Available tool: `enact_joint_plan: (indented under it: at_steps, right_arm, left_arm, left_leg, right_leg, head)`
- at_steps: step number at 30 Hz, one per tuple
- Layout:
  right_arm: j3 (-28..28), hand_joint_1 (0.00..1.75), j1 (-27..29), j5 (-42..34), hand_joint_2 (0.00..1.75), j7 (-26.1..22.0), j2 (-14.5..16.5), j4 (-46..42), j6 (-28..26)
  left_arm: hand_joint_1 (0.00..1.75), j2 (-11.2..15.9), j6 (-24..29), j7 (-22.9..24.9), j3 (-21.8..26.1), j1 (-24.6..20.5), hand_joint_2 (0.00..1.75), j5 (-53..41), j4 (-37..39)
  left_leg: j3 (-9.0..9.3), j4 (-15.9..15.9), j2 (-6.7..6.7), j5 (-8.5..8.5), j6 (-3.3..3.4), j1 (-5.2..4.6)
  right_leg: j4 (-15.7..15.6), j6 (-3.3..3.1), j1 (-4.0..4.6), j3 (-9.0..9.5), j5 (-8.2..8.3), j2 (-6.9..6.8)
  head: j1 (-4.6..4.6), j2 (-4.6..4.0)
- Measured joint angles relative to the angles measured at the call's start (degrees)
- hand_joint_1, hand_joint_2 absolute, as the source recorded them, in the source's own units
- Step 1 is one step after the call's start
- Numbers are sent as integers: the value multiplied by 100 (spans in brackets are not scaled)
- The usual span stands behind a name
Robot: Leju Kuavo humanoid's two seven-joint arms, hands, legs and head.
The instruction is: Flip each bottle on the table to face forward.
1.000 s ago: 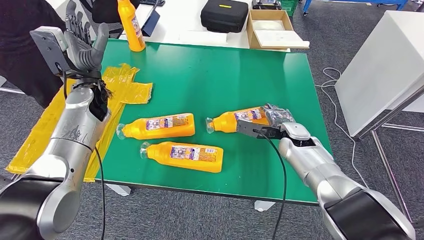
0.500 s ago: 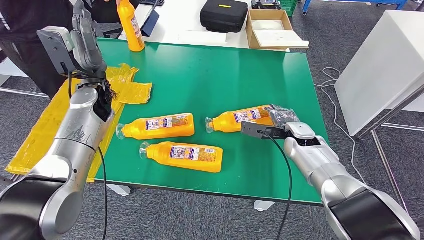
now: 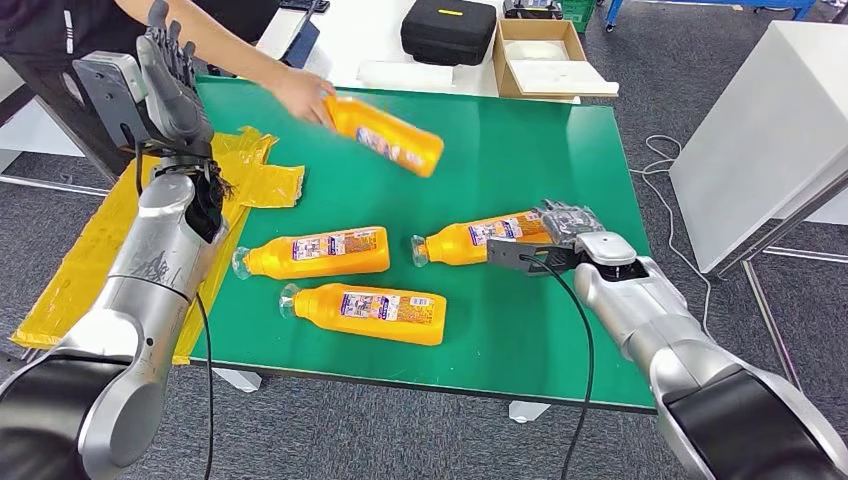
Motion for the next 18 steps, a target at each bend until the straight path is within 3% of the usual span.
enact_joint_plan:
  at_steps: [18]
  right_arm:
    - [0,0,15,52,175,-30,-44,30,26]
  left_arm:
    - [0,-21,47,-50,-9,-1,0,60,2]
  left_leg:
    - [0,0,0,0,0,0]
  right_leg:
    - [1,0,0,0,0,0]
  head:
    - [0,0]
